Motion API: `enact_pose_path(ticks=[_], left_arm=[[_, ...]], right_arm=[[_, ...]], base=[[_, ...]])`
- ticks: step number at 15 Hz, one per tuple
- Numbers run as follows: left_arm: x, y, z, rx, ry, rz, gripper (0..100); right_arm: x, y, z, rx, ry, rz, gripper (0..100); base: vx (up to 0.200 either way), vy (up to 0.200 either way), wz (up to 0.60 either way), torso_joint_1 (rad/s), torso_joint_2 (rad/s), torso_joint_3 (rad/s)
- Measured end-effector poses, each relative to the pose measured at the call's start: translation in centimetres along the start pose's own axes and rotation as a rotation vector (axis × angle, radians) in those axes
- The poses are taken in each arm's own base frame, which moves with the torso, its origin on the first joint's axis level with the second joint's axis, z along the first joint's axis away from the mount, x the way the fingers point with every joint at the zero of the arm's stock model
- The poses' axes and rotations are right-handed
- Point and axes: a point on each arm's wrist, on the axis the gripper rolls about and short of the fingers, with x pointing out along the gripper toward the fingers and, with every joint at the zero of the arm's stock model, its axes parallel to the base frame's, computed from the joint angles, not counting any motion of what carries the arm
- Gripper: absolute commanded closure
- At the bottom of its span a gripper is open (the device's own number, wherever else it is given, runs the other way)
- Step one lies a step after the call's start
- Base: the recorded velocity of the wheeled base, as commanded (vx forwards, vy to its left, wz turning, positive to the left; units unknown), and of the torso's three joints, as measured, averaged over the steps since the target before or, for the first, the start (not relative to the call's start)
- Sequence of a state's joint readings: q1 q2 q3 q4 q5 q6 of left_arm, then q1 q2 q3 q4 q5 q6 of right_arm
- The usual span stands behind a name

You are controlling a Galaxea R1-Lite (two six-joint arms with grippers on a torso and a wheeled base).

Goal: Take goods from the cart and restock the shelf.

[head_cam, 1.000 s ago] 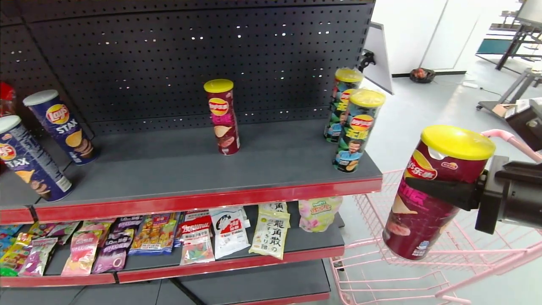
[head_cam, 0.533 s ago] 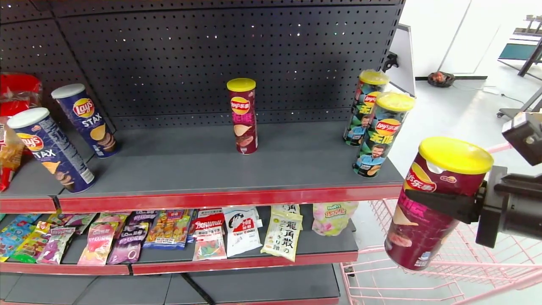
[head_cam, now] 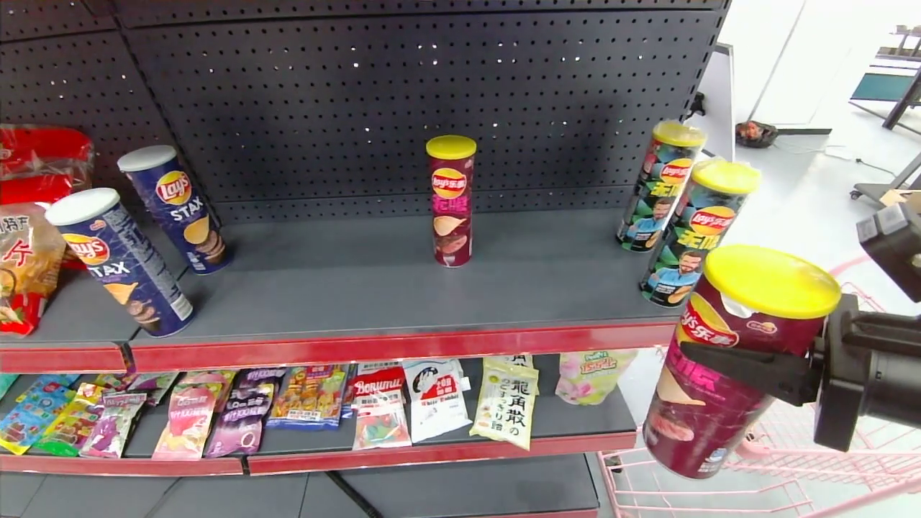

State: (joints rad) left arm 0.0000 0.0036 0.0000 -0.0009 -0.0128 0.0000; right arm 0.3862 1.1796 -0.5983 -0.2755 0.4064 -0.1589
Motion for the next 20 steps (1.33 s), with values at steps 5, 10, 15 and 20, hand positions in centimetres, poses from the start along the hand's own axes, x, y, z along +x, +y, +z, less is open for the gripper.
enact_pose_path(ticks=[5, 10, 15, 20], left_arm=[[0.0, 0.0, 0.0, 0.0, 0.0, -0.001, 0], [0.0, 0.0, 0.0, 0.0, -0.001, 0.0, 0], [0.0, 0.0, 0.0, 0.0, 0.0, 0.0, 0], [0.0, 0.0, 0.0, 0.0, -0.001, 0.0, 0]], right_arm=[[0.0, 0.0, 0.1, -0.004, -0.002, 0.001, 100], [0.0, -0.1, 0.8, -0.053, -0.04, -0.007, 100], [-0.1, -0.4, 2.2, -0.069, -0.08, -0.029, 100], [-0.2, -0.4, 2.6, -0.075, -0.094, -0.03, 100]], base=[[0.0, 0.08, 0.0, -0.001, 0.0, 0.0], [0.08, 0.0, 0.0, 0.002, 0.0, 0.002], [0.16, 0.0, 0.0, 0.0, 0.0, 0.003], [0.0, 0.0, 0.0, 0.0, 0.0, 0.0]])
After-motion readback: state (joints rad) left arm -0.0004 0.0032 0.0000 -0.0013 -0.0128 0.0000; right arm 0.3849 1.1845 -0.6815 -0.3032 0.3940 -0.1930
